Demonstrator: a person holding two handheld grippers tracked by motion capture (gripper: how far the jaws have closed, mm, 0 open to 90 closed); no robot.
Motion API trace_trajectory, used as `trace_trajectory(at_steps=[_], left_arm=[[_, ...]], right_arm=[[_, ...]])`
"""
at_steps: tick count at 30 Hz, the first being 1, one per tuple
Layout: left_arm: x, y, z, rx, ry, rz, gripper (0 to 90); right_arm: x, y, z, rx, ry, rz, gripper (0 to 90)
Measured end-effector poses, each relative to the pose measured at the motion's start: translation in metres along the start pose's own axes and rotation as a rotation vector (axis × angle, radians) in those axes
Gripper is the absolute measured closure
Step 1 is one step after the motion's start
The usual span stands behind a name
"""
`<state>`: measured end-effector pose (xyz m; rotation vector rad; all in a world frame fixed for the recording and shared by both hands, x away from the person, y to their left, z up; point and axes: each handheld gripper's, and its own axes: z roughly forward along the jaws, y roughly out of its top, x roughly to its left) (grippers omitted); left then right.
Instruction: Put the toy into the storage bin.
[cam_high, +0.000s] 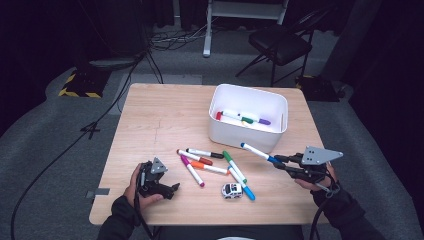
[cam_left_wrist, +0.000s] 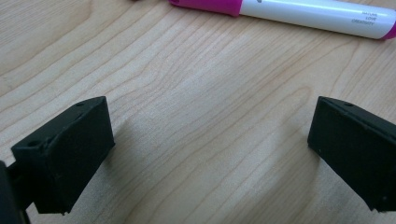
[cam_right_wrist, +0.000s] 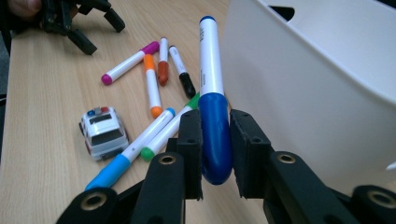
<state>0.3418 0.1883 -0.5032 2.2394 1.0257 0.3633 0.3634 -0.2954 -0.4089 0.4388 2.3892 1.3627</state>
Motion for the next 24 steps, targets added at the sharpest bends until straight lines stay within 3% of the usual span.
trace_trajectory(at_steps=[12,16,24], left_arm=[[0.000,0.000,0.000,0.000,0.000,0.000,0.4],[0.000,0.000,0.000,0.000,0.000,0.000,0.4],[0.000,0.000,0.000,0.000,0.000,0.000,0.4]], right_arm=[[-0.026,0.046,-0.011,-0.059,-0.023,-0.056,75.0],[-0.041,0.055,-0.011,-0.071,-0.035,-0.024,75.0],[-0.066,0.069,-0.001,-0.041,-0.060,-0.030,75.0]])
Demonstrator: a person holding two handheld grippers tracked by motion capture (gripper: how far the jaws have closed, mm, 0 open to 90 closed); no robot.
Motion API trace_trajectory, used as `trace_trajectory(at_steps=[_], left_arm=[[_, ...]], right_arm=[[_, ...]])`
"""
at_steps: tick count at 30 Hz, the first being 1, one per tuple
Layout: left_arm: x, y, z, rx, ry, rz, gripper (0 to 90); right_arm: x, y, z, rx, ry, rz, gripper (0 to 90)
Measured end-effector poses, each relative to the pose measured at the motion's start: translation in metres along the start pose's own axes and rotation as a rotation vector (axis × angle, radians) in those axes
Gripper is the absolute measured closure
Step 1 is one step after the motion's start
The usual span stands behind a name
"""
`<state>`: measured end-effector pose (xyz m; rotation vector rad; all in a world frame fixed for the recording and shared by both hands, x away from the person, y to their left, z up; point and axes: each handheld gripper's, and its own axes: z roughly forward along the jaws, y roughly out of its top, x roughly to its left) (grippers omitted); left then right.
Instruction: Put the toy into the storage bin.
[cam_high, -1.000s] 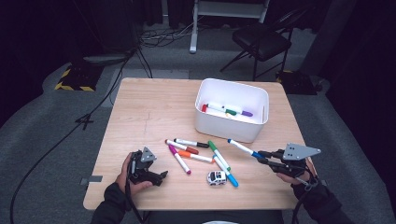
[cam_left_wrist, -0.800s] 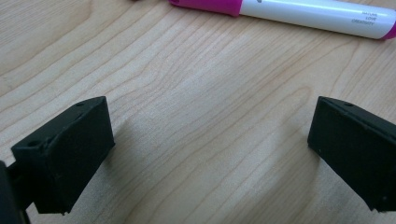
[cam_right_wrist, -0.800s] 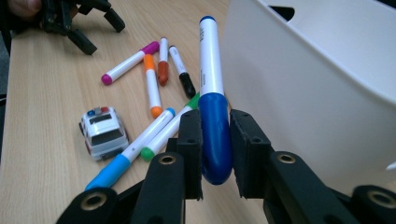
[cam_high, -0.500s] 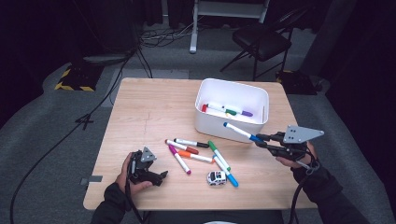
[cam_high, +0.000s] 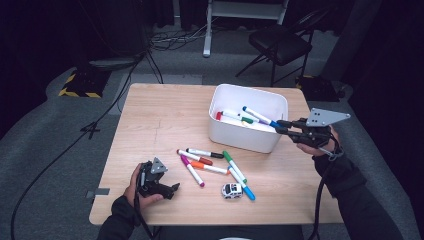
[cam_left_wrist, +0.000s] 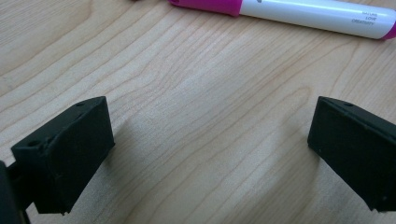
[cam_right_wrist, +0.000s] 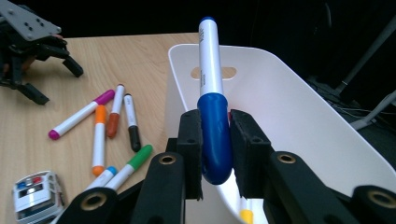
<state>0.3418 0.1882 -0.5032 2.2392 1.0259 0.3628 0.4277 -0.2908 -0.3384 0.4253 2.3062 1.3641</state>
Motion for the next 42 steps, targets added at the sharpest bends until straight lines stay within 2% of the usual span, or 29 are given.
trace_trajectory(at_steps=[7,10,20,29,34,42], left_arm=[[0.000,0.000,0.000,0.000,0.000,-0.002,0.4],[0.000,0.000,0.000,0.001,0.000,0.002,0.5],[0.000,0.000,0.000,0.000,0.000,0.001,0.4],[0.000,0.000,0.000,0.000,0.000,0.000,0.4],[0.000,0.000,0.000,0.000,0.000,0.000,0.4],[0.000,0.000,0.000,0.000,0.000,-0.002,0.5]], right_arm=[[-0.024,0.007,0.011,0.027,-0.006,0.029,75.0],[-0.032,0.009,0.018,0.051,-0.014,0.015,75.0],[-0.049,0.012,0.046,0.105,0.002,0.032,75.0],[-0.058,0.012,0.068,0.171,-0.006,0.036,75.0],[-0.059,0.010,0.078,0.215,0.013,0.042,75.0],[-0.058,0.005,0.072,0.282,0.042,0.038,75.0]])
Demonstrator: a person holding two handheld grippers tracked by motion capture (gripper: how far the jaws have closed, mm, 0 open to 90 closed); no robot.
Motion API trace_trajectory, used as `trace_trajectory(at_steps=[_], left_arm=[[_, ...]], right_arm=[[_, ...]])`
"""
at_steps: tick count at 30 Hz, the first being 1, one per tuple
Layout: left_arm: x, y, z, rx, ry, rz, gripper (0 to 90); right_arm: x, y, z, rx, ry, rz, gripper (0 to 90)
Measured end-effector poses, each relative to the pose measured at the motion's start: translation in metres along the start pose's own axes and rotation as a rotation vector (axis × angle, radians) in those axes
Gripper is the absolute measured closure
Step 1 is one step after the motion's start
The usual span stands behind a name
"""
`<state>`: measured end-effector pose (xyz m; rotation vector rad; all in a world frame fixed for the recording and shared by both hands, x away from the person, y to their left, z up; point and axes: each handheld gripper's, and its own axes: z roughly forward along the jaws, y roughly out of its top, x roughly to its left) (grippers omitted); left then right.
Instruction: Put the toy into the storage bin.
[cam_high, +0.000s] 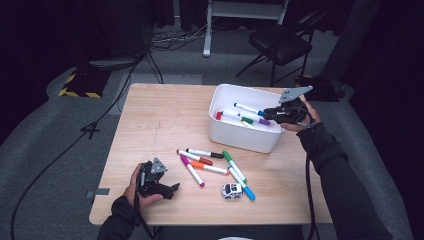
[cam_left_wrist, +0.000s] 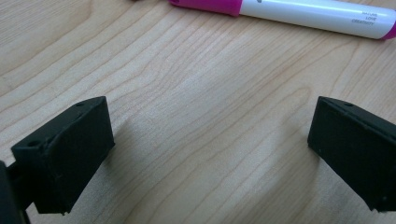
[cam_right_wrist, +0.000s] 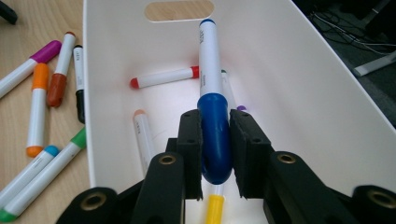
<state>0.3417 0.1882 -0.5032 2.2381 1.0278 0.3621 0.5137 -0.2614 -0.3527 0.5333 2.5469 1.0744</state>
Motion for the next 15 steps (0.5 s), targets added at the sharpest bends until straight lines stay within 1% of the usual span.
trace_trajectory(at_steps=[5,9,15], left_arm=[[0.000,0.000,0.000,0.001,0.000,0.002,0.4],[0.000,0.000,0.000,0.000,0.000,0.002,0.4],[0.000,0.000,0.000,0.000,-0.001,0.002,0.5]], right_arm=[[0.002,-0.006,-0.010,0.005,0.030,0.009,75.0],[0.005,-0.011,-0.011,0.035,0.047,-0.006,75.0],[0.005,-0.013,-0.012,0.082,0.050,-0.014,75.0]])
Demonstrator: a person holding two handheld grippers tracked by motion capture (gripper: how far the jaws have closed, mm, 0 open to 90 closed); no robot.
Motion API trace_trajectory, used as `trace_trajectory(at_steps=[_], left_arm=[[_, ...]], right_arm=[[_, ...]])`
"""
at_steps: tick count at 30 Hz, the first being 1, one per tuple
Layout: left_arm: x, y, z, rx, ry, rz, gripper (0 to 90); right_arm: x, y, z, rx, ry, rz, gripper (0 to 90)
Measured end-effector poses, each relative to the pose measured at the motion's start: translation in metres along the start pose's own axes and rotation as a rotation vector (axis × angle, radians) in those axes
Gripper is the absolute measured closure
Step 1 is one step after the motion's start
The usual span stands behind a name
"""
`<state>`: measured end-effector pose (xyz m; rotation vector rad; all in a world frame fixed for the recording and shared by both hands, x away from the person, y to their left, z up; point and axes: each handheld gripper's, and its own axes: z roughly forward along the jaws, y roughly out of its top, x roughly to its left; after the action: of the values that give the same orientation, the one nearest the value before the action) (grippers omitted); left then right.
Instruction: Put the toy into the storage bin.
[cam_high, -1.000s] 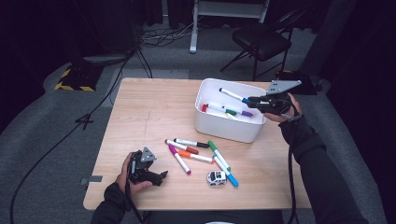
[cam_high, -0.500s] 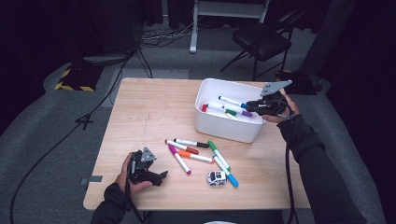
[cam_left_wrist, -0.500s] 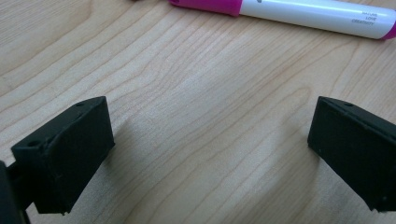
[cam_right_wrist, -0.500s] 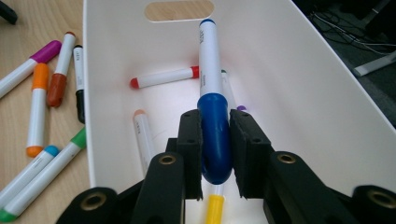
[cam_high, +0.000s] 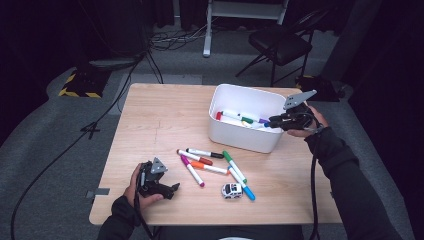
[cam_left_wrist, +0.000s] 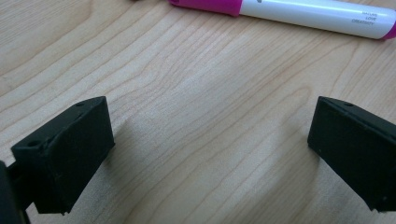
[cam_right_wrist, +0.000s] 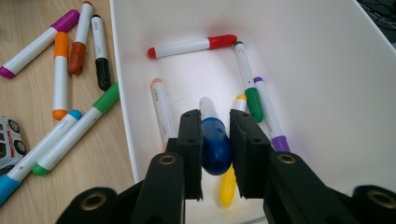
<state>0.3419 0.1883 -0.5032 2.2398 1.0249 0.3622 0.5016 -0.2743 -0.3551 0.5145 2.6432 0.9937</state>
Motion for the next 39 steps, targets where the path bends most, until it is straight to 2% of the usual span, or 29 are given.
trace_trajectory(at_steps=[2,4,9,10,11,12,15,20,26,28,29,31,34,37,39], left_arm=[[0.000,0.000,0.000,0.000,0.000,0.000,0.4],[0.000,0.000,0.000,0.000,0.000,-0.001,0.4],[0.000,0.000,0.000,0.000,0.000,-0.001,0.4],[0.000,0.000,0.000,0.000,0.001,0.000,0.4],[0.000,0.000,0.000,0.000,0.001,-0.001,0.4],[0.000,0.000,0.000,-0.001,0.000,0.001,0.4],[0.000,0.000,0.000,0.000,0.000,0.000,0.4],[0.000,0.000,0.000,0.000,0.001,-0.002,0.4],[0.000,0.000,0.000,0.000,0.001,0.000,0.5],[0.000,0.000,0.000,0.000,0.001,0.000,0.5],[0.000,0.000,0.000,0.000,0.001,0.000,0.5],[0.000,0.000,0.000,0.000,0.001,0.000,0.4],[0.000,0.000,0.000,0.000,0.001,-0.002,0.5],[0.000,0.000,0.000,0.000,0.001,0.000,0.5],[0.000,0.000,0.000,0.000,0.001,0.000,0.5]], right_arm=[[0.000,0.000,0.000,0.014,0.015,0.014,74.8],[0.001,-0.001,0.000,0.018,0.025,0.008,74.2],[0.005,-0.001,-0.002,-0.028,-0.002,0.032,62.3],[0.006,-0.001,-0.005,-0.046,-0.019,0.044,61.3],[0.008,-0.001,-0.007,-0.064,-0.019,0.060,61.7],[0.010,-0.002,-0.010,-0.089,-0.014,0.054,61.5],[0.020,-0.004,-0.020,-0.160,-0.012,0.050,59.5],[0.039,-0.011,-0.034,-0.250,-0.028,0.036,53.1],[0.066,-0.027,-0.045,-0.316,-0.068,0.039,40.5],[0.076,-0.033,-0.045,-0.334,-0.094,0.062,36.9],[0.080,-0.037,-0.045,-0.325,-0.116,0.065,35.6],[0.090,-0.043,-0.041,-0.322,-0.125,0.070,33.2],[0.104,-0.054,-0.030,-0.316,-0.104,0.060,31.8],[0.120,-0.063,-0.010,-0.300,-0.083,0.071,31.6],[0.126,-0.069,0.004,-0.292,-0.069,0.062,32.7]])
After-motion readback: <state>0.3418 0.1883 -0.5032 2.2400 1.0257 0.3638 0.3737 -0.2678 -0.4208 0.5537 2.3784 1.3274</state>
